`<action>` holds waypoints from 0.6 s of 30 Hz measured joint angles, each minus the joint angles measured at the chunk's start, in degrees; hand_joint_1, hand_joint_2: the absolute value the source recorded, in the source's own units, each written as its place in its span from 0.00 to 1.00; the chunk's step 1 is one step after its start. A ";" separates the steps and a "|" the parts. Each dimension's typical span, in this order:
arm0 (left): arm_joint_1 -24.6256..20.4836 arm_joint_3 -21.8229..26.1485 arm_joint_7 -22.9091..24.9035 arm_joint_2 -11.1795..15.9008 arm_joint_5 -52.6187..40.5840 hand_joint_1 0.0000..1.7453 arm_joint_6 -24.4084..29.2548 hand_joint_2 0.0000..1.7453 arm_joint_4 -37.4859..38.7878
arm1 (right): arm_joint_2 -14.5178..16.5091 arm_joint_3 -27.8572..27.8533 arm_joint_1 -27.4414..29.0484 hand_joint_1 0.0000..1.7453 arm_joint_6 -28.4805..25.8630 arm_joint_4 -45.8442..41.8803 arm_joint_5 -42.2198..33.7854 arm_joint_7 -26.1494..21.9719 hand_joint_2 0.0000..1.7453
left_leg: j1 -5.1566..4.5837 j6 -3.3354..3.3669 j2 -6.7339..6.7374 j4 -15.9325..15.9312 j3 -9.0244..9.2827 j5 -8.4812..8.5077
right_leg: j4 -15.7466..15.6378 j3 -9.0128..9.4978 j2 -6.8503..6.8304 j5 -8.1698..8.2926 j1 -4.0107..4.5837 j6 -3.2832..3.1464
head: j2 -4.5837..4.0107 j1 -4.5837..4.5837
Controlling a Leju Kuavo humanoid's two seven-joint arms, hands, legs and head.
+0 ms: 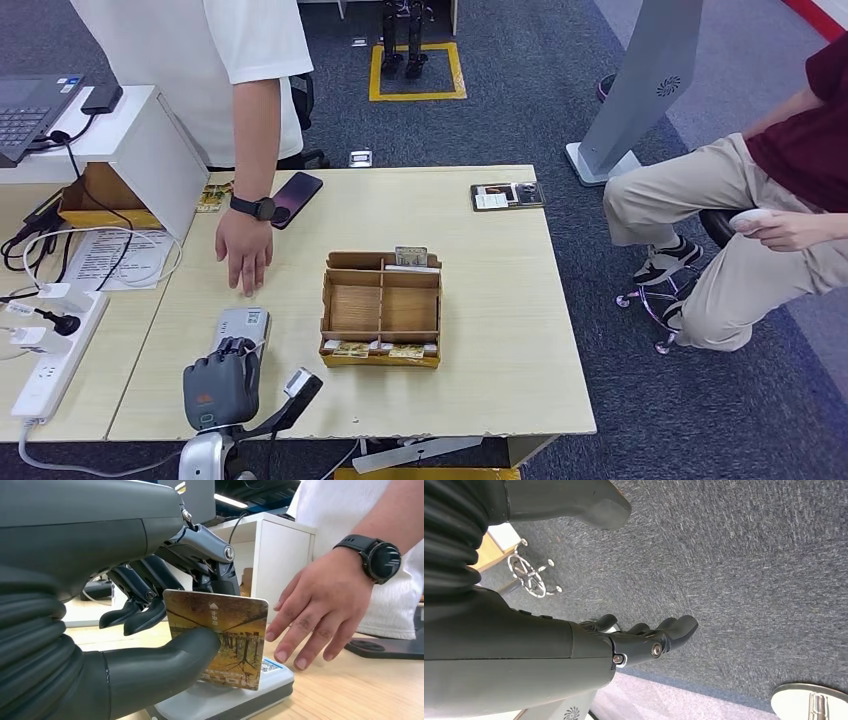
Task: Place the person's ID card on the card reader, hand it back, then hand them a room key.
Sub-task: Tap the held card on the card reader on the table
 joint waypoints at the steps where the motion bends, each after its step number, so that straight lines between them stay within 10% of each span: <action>1: -0.12 -0.20 0.10 0.15 0.05 1.00 0.00 1.00 0.38 | 0.00 0.00 0.00 0.00 0.01 0.00 -0.01 -0.01 1.00 | 0.00 0.00 0.00 0.00 0.00 0.00 | 0.00 0.01 0.00 0.00 0.00 0.00 | 0.00 0.00; 18: -2.57 -4.19 2.21 2.51 1.06 1.00 -1.22 1.00 6.07 | 0.00 0.21 0.00 0.00 0.68 0.00 -0.17 -0.07 1.00 | 0.00 -0.01 -0.01 -0.01 0.09 0.01 | 0.01 0.11 -0.02 0.00 0.00 0.00 | 0.00 0.01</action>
